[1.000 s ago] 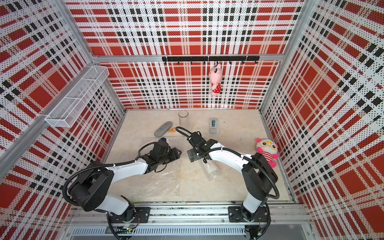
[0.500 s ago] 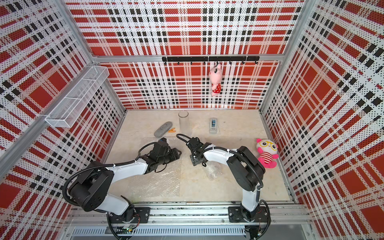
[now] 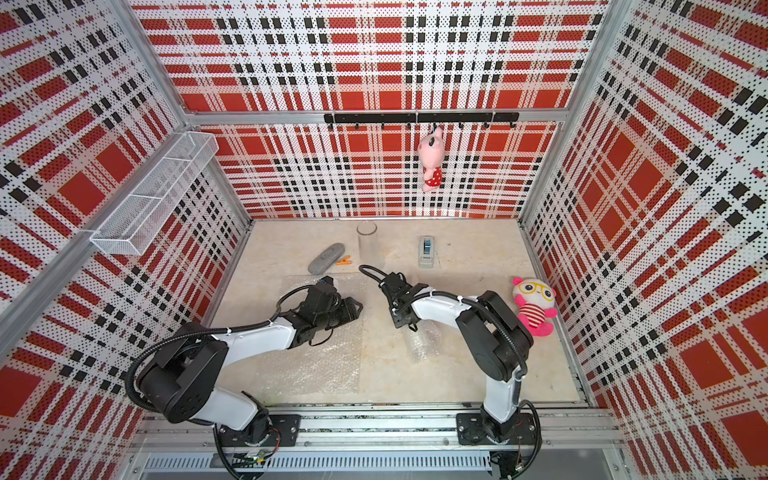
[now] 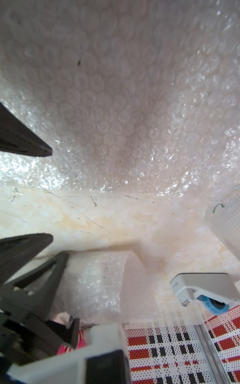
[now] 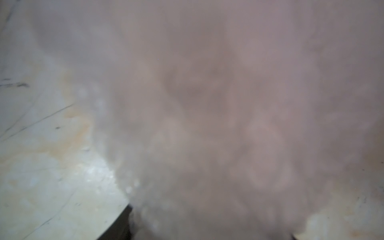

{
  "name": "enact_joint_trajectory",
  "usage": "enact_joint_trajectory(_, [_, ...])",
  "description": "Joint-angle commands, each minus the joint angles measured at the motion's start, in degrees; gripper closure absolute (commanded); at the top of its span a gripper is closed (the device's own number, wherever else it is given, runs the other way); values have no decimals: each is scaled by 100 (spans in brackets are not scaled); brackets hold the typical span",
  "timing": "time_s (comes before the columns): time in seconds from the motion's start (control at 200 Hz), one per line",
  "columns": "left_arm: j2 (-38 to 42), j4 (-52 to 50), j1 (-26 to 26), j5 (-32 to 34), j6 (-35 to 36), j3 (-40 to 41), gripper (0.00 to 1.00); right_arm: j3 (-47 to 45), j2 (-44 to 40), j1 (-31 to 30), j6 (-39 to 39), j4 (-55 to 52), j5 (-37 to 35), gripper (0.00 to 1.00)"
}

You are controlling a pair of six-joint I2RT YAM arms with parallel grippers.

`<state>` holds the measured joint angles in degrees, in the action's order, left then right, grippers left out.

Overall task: Wrap vases in bubble wrap
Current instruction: Pick up the wrapped vase from the center of the board, then place the wrapped vase at the center of the board.

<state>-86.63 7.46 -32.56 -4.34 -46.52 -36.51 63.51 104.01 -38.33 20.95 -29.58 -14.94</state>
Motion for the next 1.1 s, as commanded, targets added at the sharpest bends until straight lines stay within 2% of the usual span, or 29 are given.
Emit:
enact_joint_trajectory(0.0, [21,128,6,-75,124,125,38,-127,-639,724,-236,127,278,70])
enact_joint_trajectory(0.185, [125,439,-5,-172,84,291,36,164,-904,2343,-448,391,1269,69])
enact_joint_trajectory(0.266, [145,546,-38,-204,64,329,35,558,-570,2883,-524,491,1490,69])
enact_joint_trajectory(0.416, [286,546,-93,-164,89,387,33,1849,574,3531,-679,315,1608,69])
enact_joint_trajectory(0.656, [577,484,-67,-41,38,616,31,4044,2272,3856,-1068,-394,1601,68])
enact_joint_trajectory(0.837, [573,470,-5,-41,38,671,31,4263,2654,3928,-1220,-401,1543,66])
enact_joint_trajectory(0.877, [552,468,9,-49,38,656,31,4258,2683,3946,-1234,-389,1598,62])
enact_joint_trajectory(0.907, [523,471,20,-56,40,642,31,4258,2703,3955,-1234,-399,1656,56])
enact_joint_trajectory(1.037, [403,416,35,-67,94,508,31,4327,2742,3964,-1234,-490,1776,12])
enact_joint_trajectory(1.077, [386,388,39,-63,91,475,31,4383,2731,3964,-1234,-542,1763,1])
enact_joint_trajectory(1.097, [384,380,39,-61,95,463,31,4396,2715,3964,-1222,-570,1758,0])
